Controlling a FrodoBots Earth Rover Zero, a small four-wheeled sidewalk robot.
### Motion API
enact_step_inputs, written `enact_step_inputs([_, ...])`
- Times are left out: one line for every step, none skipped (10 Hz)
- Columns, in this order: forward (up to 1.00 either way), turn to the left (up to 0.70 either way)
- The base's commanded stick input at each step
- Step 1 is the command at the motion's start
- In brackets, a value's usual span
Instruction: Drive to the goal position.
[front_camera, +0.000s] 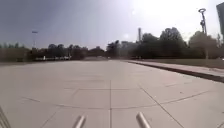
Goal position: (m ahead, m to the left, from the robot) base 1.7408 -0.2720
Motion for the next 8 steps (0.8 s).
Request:
enact_step_inputs([1.00, 0.00])
enact_step_inputs([1.00, 0.00])
enact_step_inputs([1.00, 0.00])
enact_step_inputs([1.00, 0.00])
enact_step_inputs([1.00, 0.00])
enact_step_inputs([1.00, 0.00])
enact_step_inputs([1.00, 0.00])
enact_step_inputs([1.00, 0.00])
